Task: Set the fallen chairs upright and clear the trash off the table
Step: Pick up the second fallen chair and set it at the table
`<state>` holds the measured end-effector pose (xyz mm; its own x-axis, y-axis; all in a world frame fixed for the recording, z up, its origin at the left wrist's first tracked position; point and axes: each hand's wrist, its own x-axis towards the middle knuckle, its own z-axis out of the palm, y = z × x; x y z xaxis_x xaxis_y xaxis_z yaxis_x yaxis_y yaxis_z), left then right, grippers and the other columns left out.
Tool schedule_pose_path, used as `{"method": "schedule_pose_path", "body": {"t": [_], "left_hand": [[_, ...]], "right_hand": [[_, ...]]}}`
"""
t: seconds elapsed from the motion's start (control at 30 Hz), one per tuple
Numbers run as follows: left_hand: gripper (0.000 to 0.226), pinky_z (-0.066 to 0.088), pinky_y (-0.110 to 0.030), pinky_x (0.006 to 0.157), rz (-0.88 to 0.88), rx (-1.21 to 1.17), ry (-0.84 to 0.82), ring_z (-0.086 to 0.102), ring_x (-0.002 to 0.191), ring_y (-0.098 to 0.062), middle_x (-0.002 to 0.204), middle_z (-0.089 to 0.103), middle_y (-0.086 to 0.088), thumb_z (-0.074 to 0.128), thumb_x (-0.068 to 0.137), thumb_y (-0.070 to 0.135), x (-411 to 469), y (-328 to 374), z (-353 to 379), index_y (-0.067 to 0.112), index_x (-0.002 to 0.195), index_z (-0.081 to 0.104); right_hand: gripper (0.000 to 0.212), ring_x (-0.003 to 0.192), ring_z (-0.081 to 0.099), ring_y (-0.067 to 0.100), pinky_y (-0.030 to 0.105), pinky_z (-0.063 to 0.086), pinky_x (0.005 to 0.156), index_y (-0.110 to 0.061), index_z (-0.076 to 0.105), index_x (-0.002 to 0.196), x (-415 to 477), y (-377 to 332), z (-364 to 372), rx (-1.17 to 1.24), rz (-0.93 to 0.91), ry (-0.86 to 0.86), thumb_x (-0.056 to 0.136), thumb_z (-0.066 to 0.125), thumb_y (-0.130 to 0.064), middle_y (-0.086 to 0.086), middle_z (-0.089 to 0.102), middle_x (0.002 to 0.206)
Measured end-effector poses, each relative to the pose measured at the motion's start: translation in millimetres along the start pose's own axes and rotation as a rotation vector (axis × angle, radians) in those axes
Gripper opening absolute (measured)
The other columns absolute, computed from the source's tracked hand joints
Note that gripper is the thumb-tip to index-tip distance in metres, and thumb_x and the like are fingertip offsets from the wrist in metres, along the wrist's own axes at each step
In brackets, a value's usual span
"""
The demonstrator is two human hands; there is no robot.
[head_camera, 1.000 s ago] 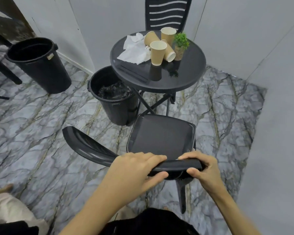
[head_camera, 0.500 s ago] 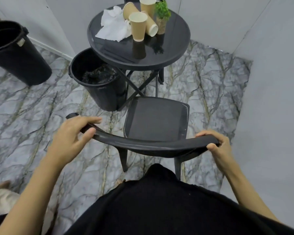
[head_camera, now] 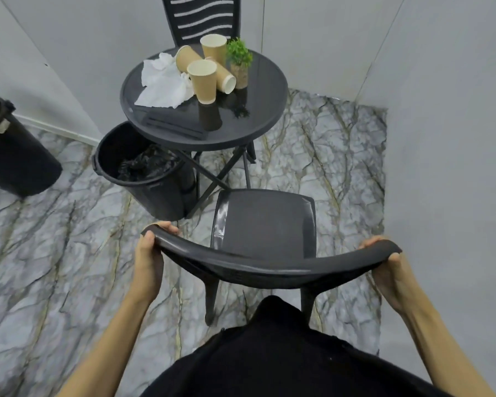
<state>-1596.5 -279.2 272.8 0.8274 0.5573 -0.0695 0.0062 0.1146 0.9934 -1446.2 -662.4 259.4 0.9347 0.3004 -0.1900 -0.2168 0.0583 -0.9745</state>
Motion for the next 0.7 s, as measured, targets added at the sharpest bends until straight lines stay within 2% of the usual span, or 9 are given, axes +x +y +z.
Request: {"method": "schedule_pose_path", "body": {"t": [0.03,0.07,0.1,0.17,0.23,0.37,0.47,0.57,0.7], "left_hand": [[0.065,0.050,-0.016,0.072,-0.004,-0.032,0.018,0.062,0.075,-0.002,0.074,0.070,0.012,0.065,0.051,0.075,9,5,0,0.020,0.085,0.059],[0.064,0.050,-0.015,0.068,-0.010,-0.060,0.023,0.061,0.072,-0.002,0.071,0.068,0.011,0.069,0.048,0.072,17,11,-1,0.020,0.084,0.057],[0.059,0.049,-0.017,0.066,-0.016,-0.084,0.026,0.060,0.070,-0.005,0.071,0.065,0.010,0.071,0.049,0.067,24,16,-3,0.020,0.082,0.057],[0.040,0.044,-0.022,0.067,-0.020,-0.131,0.042,0.054,0.070,-0.010,0.075,0.055,0.001,0.064,0.060,0.053,35,25,-7,0.019,0.079,0.055],[0.029,0.042,-0.021,0.064,-0.021,-0.173,0.088,0.052,0.068,-0.009,0.075,0.050,0.000,0.051,0.066,0.044,41,32,-14,0.018,0.077,0.054],[0.024,0.048,-0.011,0.055,-0.019,-0.201,0.156,0.057,0.058,-0.001,0.059,0.061,0.014,0.049,0.065,0.042,54,43,-34,0.020,0.073,0.054],[0.023,0.045,-0.009,0.049,0.006,-0.210,0.148,0.055,0.052,0.002,0.052,0.058,0.017,0.050,0.063,0.041,62,53,-49,0.020,0.072,0.053],[0.027,0.045,-0.013,0.053,-0.004,-0.208,0.145,0.054,0.055,0.000,0.056,0.057,0.016,0.052,0.056,0.044,68,56,-65,0.021,0.071,0.054],[0.023,0.037,-0.024,0.064,-0.047,-0.208,0.162,0.052,0.060,-0.005,0.062,0.056,0.010,0.054,0.055,0.042,72,49,-78,0.024,0.068,0.058]], "right_hand": [[0.023,0.063,0.058,0.002,0.015,0.047,0.060,-0.028,0.064,0.072,2,-7,8,0.046,-0.014,-0.044,0.077,0.064,-0.051,-0.016,0.063,0.065],[0.039,0.065,0.057,0.004,0.015,0.046,0.059,-0.029,0.064,0.072,4,-14,14,0.073,-0.027,-0.088,0.062,0.069,-0.066,-0.014,0.062,0.067],[0.049,0.065,0.056,0.006,0.015,0.046,0.058,-0.028,0.063,0.072,8,-21,21,0.088,-0.037,-0.120,0.052,0.070,-0.072,-0.013,0.061,0.068],[0.054,0.065,0.054,0.006,0.015,0.044,0.056,-0.027,0.062,0.072,18,-30,36,0.102,-0.089,-0.117,0.049,0.071,-0.074,-0.012,0.059,0.068],[0.053,0.065,0.054,0.006,0.015,0.044,0.056,-0.026,0.062,0.072,31,-37,51,0.110,-0.092,-0.122,0.048,0.073,-0.072,-0.012,0.059,0.067],[0.051,0.064,0.055,0.006,0.015,0.045,0.054,-0.025,0.061,0.070,53,-46,83,0.128,-0.079,-0.139,0.047,0.075,-0.068,-0.012,0.058,0.066],[0.054,0.065,0.051,0.010,0.018,0.043,0.054,-0.021,0.057,0.073,65,-43,99,0.136,-0.055,-0.171,0.049,0.076,-0.066,-0.007,0.053,0.069],[0.056,0.065,0.051,0.011,0.017,0.044,0.054,-0.019,0.056,0.073,69,-37,111,0.146,-0.030,-0.219,0.050,0.076,-0.066,-0.004,0.053,0.069],[0.052,0.064,0.052,0.009,0.017,0.043,0.054,-0.022,0.059,0.070,74,-27,122,0.153,-0.014,-0.253,0.048,0.077,-0.065,-0.007,0.056,0.067]]}}
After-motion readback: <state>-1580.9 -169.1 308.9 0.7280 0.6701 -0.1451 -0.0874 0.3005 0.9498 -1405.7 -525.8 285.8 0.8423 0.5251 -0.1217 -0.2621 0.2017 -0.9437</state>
